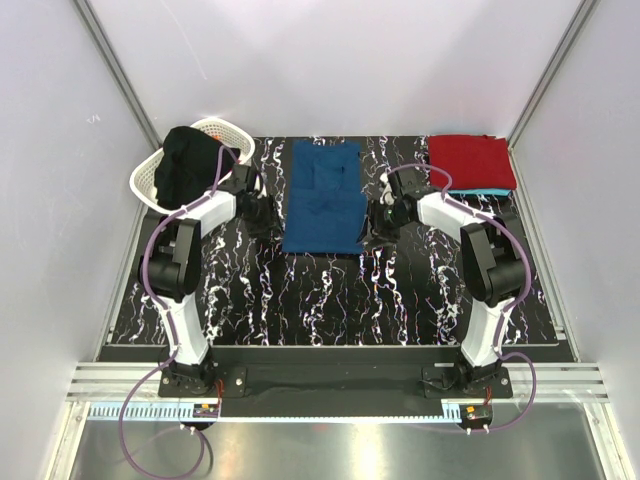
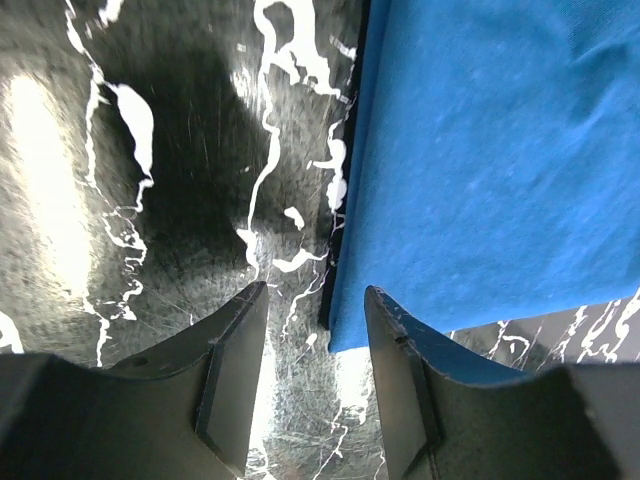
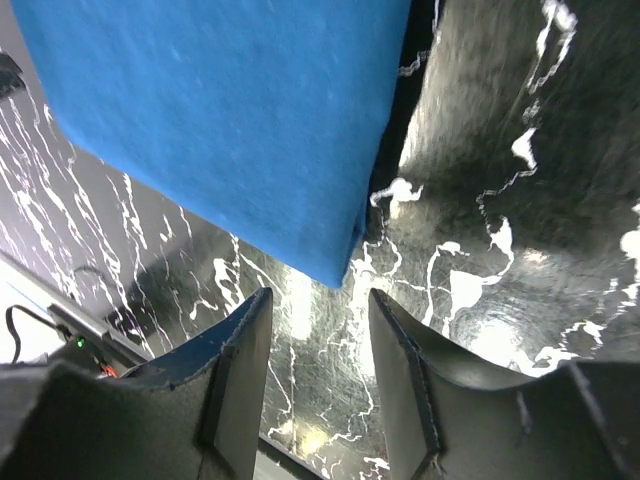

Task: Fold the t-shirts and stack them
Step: Fold the tshirt

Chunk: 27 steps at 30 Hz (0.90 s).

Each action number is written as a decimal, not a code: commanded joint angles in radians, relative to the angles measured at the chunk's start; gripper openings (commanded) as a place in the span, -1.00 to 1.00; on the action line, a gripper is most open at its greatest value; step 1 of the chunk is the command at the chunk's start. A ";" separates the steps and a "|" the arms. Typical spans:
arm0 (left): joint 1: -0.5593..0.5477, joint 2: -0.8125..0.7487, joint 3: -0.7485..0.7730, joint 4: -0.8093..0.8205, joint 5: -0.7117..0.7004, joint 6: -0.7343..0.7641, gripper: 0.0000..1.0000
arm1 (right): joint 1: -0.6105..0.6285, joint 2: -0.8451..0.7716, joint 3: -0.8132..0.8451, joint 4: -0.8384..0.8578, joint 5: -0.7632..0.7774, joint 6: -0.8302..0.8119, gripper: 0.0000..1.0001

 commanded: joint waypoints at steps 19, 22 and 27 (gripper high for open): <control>-0.032 0.032 -0.018 0.057 0.113 0.020 -0.28 | -0.002 0.038 -0.068 0.174 -0.086 0.015 -0.03; -0.034 0.035 -0.021 0.060 0.113 0.017 -0.42 | -0.002 0.049 -0.070 0.187 -0.089 0.024 -0.03; -0.035 0.015 -0.033 0.060 0.099 0.020 -0.75 | -0.004 0.067 -0.086 0.223 -0.116 0.044 -0.04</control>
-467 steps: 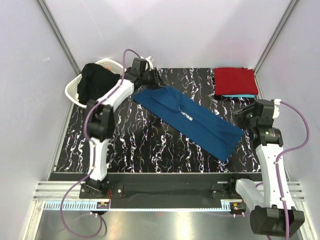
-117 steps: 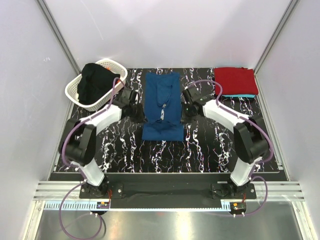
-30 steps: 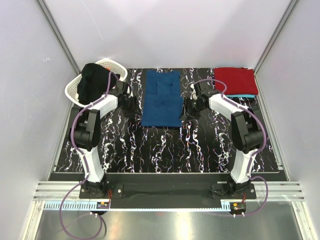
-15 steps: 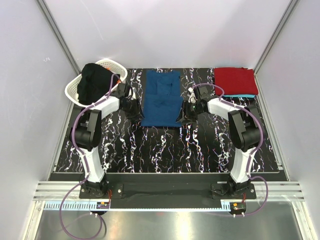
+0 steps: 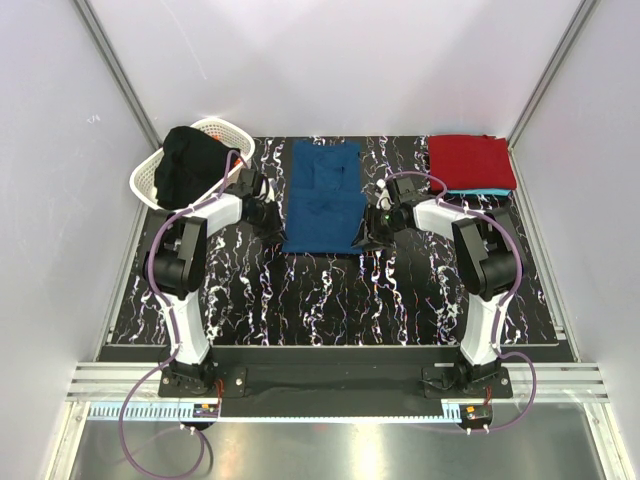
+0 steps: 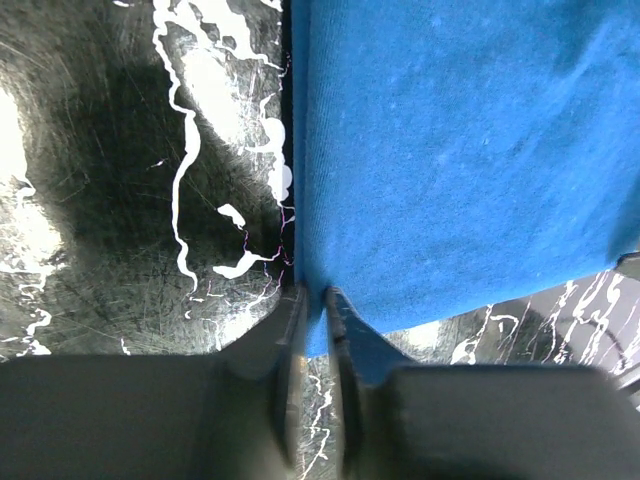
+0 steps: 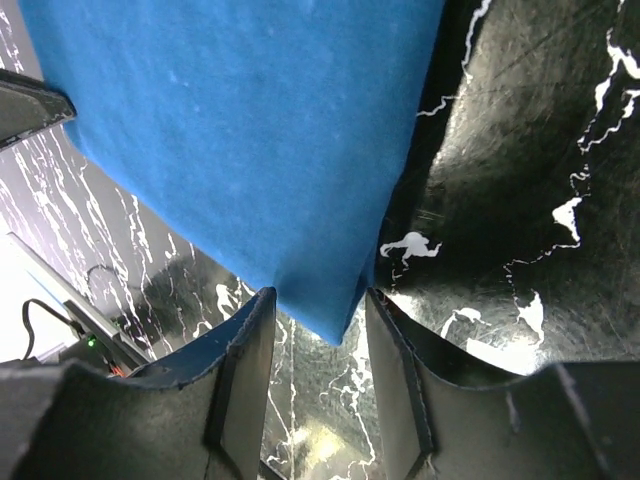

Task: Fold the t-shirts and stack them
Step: Fold the tshirt

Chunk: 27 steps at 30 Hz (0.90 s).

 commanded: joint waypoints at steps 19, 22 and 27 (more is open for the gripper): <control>-0.028 -0.188 -0.253 0.135 0.051 -0.126 -1.00 | 0.001 -0.124 -0.200 0.109 -0.006 0.096 -1.00; -0.037 -0.234 -0.310 0.136 0.060 -0.120 -1.00 | 0.015 -0.176 -0.279 0.110 0.013 0.122 -1.00; -0.103 -0.334 -0.408 0.141 -0.001 -0.138 -1.00 | 0.065 -0.278 -0.390 0.122 0.049 0.171 -0.97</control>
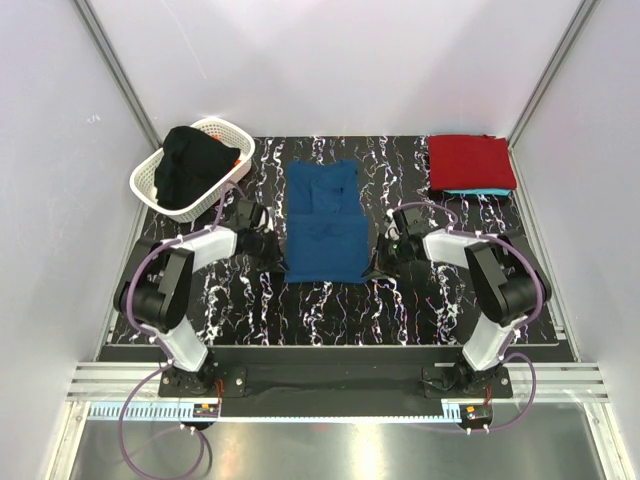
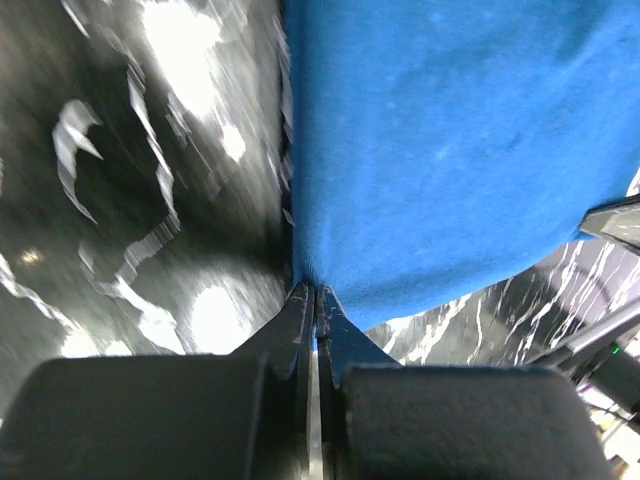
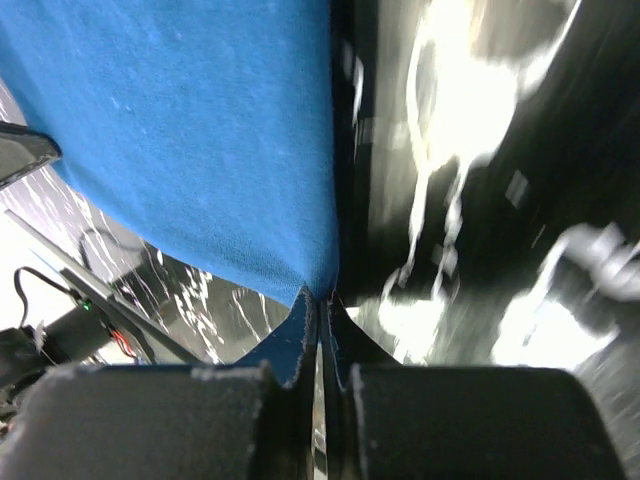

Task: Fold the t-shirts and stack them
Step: Fold the tshirt

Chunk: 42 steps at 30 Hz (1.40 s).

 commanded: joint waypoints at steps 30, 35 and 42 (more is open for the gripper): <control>0.046 0.135 0.325 -0.107 -0.054 0.082 -0.30 | -0.060 0.138 0.400 -0.163 0.128 -0.194 -0.04; 0.048 0.196 0.377 -0.041 0.001 0.111 -0.26 | -0.065 0.195 0.445 -0.172 0.097 -0.222 -0.06; 0.059 0.256 0.400 -0.004 0.026 0.114 -0.68 | -0.082 0.245 0.477 -0.128 0.029 -0.276 -0.32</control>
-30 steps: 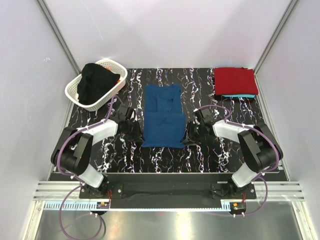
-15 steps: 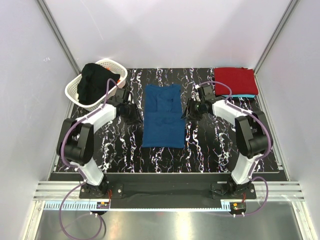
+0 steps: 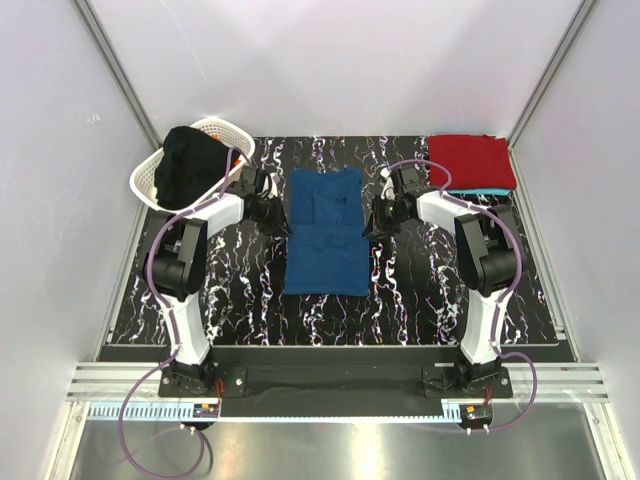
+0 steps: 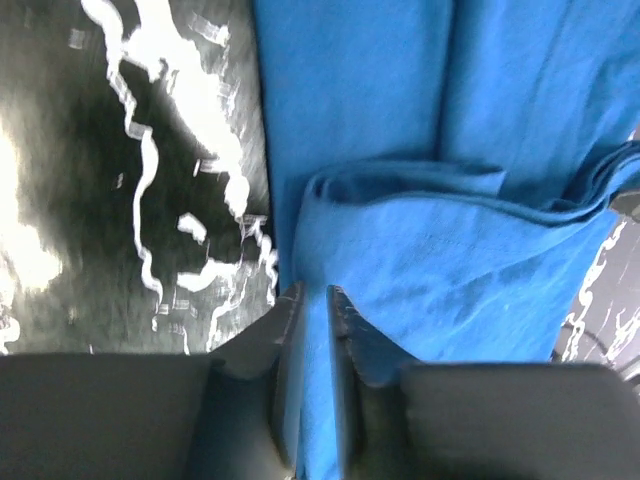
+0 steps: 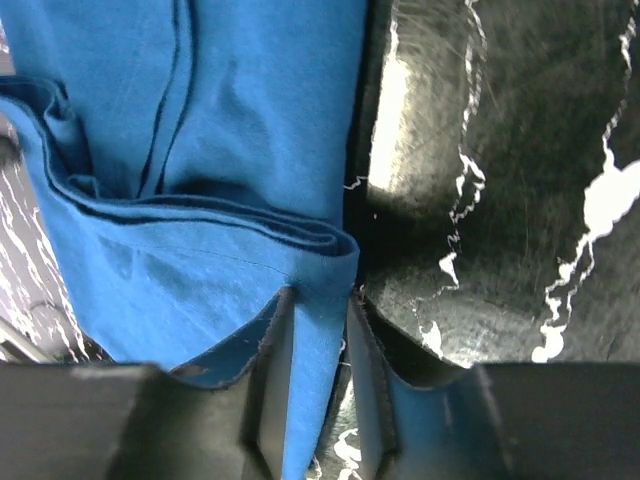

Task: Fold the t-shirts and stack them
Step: Fold the tshirt

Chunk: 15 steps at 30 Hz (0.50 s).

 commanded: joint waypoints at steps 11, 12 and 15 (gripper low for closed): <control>0.027 0.019 0.011 0.131 0.098 -0.029 -1.00 | -0.030 0.017 -0.021 0.214 -0.224 -0.043 -0.99; 0.027 0.009 0.008 0.133 0.095 -0.034 -1.00 | -0.033 0.025 -0.020 0.218 -0.232 -0.038 -1.00; 0.027 -0.028 -0.007 0.139 0.060 -0.043 -1.00 | -0.045 0.038 -0.030 0.245 -0.256 -0.025 -1.00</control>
